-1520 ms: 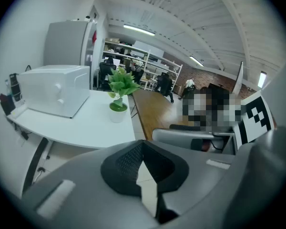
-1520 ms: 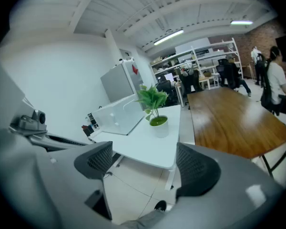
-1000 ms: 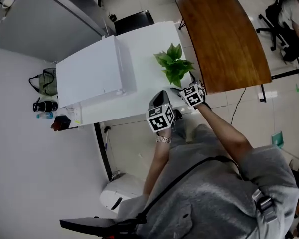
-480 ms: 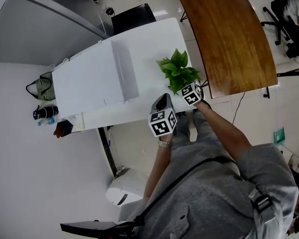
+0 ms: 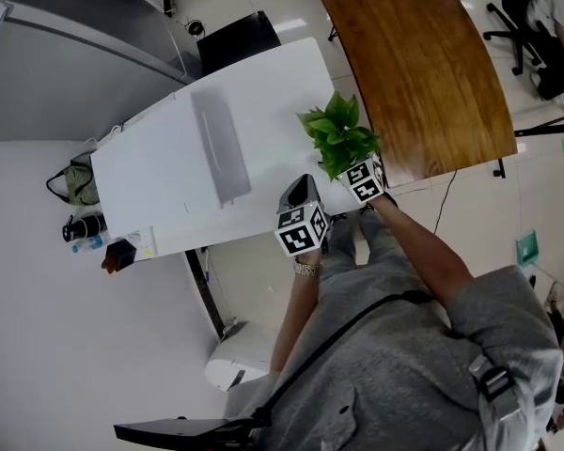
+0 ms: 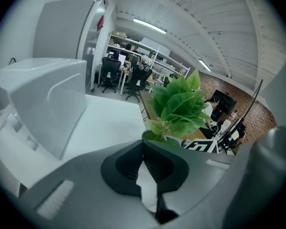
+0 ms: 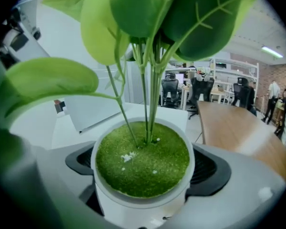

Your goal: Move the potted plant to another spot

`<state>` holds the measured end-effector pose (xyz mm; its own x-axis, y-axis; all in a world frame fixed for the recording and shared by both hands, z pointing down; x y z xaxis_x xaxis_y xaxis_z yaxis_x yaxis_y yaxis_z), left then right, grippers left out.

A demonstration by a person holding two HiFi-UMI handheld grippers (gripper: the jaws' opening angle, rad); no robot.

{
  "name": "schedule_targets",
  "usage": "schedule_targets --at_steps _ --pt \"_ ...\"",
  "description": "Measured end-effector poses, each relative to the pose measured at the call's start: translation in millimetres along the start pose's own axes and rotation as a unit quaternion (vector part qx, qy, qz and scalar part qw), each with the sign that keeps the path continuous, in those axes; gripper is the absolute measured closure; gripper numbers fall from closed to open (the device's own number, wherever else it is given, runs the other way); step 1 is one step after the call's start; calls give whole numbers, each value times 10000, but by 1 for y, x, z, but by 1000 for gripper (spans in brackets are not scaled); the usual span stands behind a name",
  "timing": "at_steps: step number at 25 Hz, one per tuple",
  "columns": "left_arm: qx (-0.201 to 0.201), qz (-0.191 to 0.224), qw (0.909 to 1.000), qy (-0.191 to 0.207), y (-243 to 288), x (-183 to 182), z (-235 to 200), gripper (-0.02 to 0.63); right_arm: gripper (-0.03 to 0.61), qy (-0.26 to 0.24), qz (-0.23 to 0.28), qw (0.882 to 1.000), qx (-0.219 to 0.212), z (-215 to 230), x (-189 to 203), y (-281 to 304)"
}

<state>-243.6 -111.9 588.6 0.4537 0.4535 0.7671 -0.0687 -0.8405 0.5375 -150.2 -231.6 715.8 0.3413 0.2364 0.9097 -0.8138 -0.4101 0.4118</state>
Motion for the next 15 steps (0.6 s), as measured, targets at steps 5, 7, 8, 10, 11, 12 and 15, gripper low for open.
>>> schedule_targets --at_steps 5,7,8,10,11,12,15 --pt "368 -125 9990 241 25 -1 37 598 18 257 -198 9941 1034 90 28 -57" --pt "569 -186 9975 368 37 0 57 598 18 488 -326 9860 1560 134 45 -87" --pt "651 -210 9967 434 42 -1 67 598 17 587 -360 9817 1776 154 51 -99" --pt "774 -263 9952 539 53 -1 86 598 17 719 -391 9757 2032 185 62 -115" --pt "820 -293 9945 581 57 0 94 598 17 744 -419 9744 2079 195 67 -120" --pt "861 -320 9938 623 59 0 101 598 17 750 -452 9739 2092 202 73 -123" --pt "951 -378 9919 746 62 2 116 598 17 776 -416 9745 2063 209 82 -126"
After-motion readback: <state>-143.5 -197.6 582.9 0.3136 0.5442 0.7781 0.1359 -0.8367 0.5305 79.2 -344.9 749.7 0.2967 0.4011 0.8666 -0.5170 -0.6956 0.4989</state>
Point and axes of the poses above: the fingertips, and each gripper's own axes: y forward along the fingers, z to its right, x out of its underside, the point moved 8 cm from there along -y, backward along the fingers, and after that the axes turned 11 degrees about z, right-handed, at the moved point
